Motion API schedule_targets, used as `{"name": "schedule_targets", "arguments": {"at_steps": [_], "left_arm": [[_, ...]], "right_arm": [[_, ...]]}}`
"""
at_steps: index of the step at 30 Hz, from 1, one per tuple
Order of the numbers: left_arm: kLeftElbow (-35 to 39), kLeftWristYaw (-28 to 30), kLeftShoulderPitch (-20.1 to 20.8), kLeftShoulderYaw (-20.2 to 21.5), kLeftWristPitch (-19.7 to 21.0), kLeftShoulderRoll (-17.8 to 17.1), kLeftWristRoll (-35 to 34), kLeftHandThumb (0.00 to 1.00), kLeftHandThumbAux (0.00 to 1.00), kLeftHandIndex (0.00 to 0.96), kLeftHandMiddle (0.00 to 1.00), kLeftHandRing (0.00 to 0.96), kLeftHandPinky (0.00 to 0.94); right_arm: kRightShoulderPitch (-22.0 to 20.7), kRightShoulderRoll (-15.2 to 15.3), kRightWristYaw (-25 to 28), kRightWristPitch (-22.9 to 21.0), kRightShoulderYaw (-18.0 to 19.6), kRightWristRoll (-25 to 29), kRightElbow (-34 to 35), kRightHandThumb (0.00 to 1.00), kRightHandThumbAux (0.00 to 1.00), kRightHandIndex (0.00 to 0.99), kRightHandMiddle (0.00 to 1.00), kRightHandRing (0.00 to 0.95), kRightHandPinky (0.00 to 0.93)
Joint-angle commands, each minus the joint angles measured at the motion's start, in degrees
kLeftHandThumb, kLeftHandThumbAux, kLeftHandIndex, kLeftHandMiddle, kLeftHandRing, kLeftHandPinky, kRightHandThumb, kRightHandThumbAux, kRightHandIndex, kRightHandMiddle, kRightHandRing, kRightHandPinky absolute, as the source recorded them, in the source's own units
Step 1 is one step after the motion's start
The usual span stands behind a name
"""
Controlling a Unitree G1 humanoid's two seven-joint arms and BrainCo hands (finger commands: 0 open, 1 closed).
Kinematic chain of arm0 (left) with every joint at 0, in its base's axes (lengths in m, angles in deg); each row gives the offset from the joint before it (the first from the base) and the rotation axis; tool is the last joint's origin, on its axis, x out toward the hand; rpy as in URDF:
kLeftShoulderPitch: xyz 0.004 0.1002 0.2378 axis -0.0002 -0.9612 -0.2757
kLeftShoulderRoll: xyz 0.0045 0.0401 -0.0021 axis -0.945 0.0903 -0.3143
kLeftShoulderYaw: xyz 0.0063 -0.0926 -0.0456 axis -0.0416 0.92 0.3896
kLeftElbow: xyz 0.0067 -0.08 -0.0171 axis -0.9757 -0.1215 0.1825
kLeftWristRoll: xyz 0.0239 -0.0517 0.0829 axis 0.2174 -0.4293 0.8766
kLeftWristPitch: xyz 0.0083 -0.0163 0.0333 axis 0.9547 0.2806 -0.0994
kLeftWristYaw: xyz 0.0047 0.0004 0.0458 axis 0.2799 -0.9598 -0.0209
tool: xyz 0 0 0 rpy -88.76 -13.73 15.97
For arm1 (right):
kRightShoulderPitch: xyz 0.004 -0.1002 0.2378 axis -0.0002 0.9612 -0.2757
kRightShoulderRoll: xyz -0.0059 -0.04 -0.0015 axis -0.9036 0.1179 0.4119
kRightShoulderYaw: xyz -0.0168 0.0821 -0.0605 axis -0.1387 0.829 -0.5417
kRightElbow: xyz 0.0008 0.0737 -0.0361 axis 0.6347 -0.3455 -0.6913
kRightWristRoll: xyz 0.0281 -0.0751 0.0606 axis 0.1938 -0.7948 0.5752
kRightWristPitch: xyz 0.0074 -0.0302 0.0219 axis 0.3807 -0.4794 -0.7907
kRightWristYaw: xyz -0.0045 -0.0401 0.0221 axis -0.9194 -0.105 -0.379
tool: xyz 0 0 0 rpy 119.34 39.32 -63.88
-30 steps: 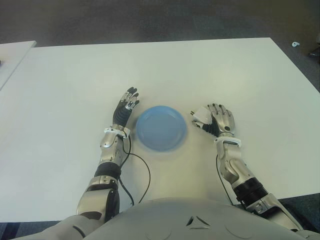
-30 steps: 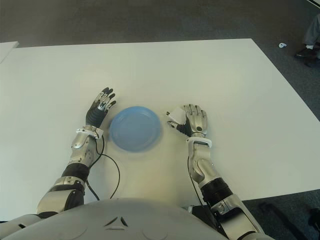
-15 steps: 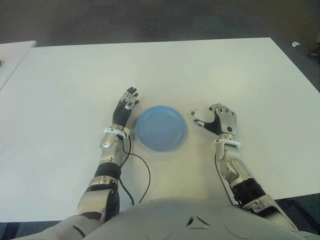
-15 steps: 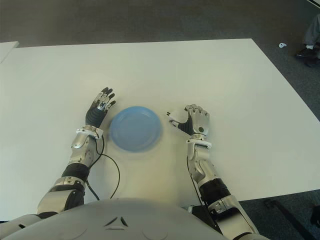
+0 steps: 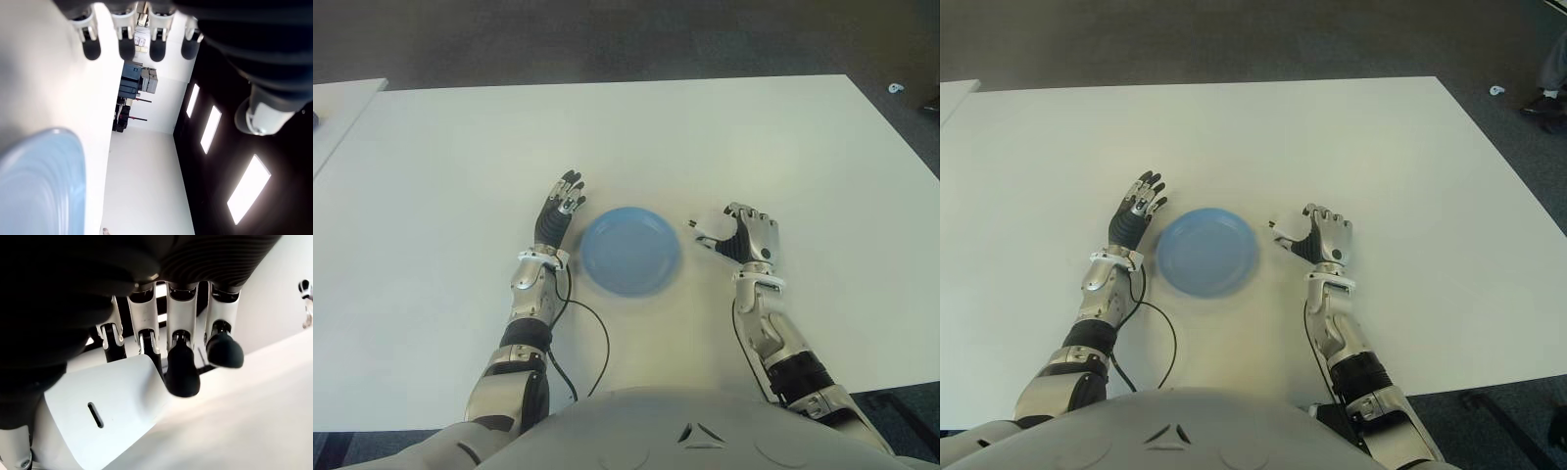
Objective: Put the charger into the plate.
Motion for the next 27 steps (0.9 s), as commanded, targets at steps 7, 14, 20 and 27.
{"name": "schedule_targets", "arguments": {"at_steps": [7, 14, 20, 27], "left_arm": [[-0.41, -0.82, -2.54, 0.02, 2.28, 1.19, -0.21, 0.003, 0.452, 0.0, 0.079, 0.074, 0.055], [0.27, -0.61, -2.79, 0.11, 2.56, 1.56, -0.48, 0.004, 0.452, 0.0, 0.08, 0.074, 0.057], [0.73, -0.67, -2.92, 0.18, 2.88, 1.73, -0.56, 0.006, 0.453, 0.0, 0.084, 0.076, 0.057], [0.91, -0.44, -2.89, 0.21, 3.36, 1.77, -0.92, 0.008, 0.452, 0.0, 0.082, 0.072, 0.05]], "right_arm": [[1.27, -0.24, 2.34, 4.71, 2.31, 5.72, 1.38, 0.854, 0.678, 0.396, 0.543, 0.85, 0.862], [1.83, -1.02, 4.79, 5.04, 3.59, 8.62, 3.0, 0.854, 0.678, 0.398, 0.543, 0.851, 0.856], [1.99, -0.98, 5.61, 5.53, 4.01, 9.31, 3.65, 0.855, 0.677, 0.399, 0.544, 0.852, 0.854], [2.02, -1.0, 6.07, 5.64, 4.32, 9.21, 3.96, 0.855, 0.677, 0.4, 0.544, 0.853, 0.852]]}}
